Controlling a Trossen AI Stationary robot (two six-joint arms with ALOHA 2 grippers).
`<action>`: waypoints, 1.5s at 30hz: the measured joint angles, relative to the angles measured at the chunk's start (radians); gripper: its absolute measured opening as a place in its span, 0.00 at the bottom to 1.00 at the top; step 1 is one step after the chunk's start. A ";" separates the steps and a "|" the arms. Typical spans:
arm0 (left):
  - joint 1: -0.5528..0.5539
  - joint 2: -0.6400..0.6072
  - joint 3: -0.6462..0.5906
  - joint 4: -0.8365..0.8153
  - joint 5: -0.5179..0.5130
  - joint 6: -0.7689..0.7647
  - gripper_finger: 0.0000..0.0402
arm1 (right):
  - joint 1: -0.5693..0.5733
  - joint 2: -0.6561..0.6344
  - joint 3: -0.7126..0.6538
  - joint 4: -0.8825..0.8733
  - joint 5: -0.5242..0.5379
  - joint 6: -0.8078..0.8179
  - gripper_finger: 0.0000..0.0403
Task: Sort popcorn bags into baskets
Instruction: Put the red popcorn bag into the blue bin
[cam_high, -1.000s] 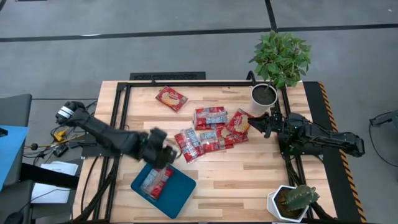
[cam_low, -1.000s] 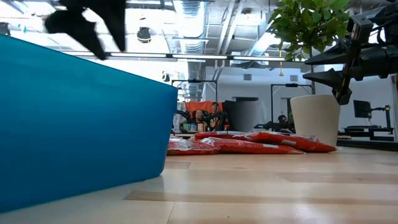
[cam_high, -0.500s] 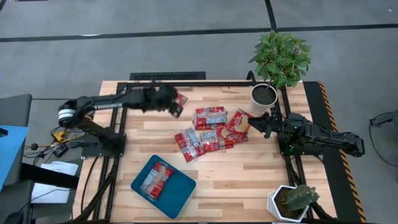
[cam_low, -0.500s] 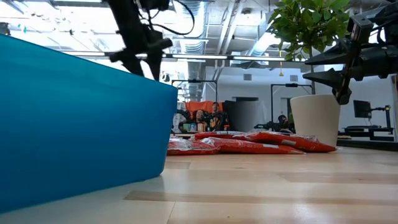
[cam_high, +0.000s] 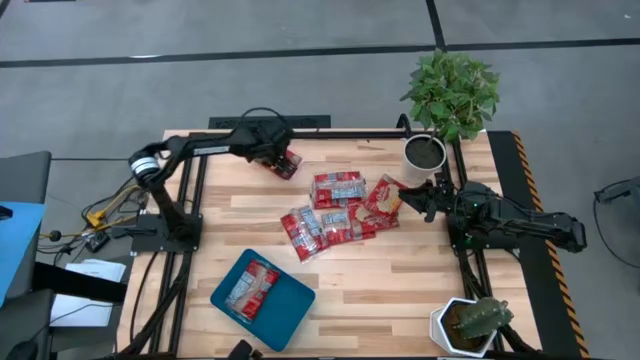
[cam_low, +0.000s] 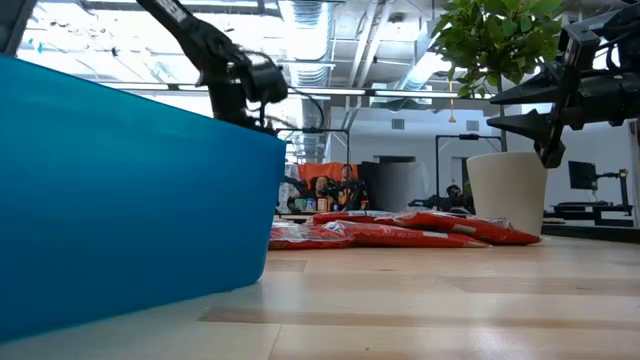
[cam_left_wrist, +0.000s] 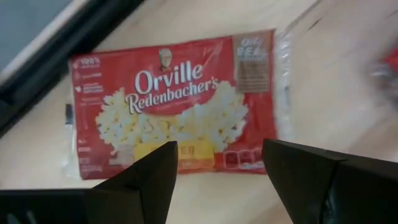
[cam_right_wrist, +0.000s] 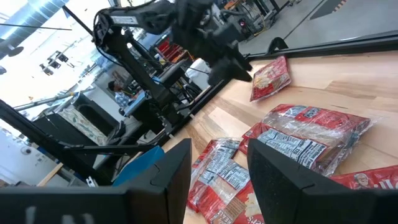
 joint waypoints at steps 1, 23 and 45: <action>0.004 0.018 0.000 0.009 0.004 -0.001 0.56 | 0.000 0.000 0.000 0.000 0.000 0.000 0.45; -0.015 0.133 0.001 -0.058 0.081 -0.057 0.01 | 0.000 0.000 0.000 0.000 0.001 0.003 0.43; -0.437 -0.357 0.000 -0.215 0.109 -0.005 0.00 | 0.000 0.000 0.000 0.000 0.002 -0.003 0.40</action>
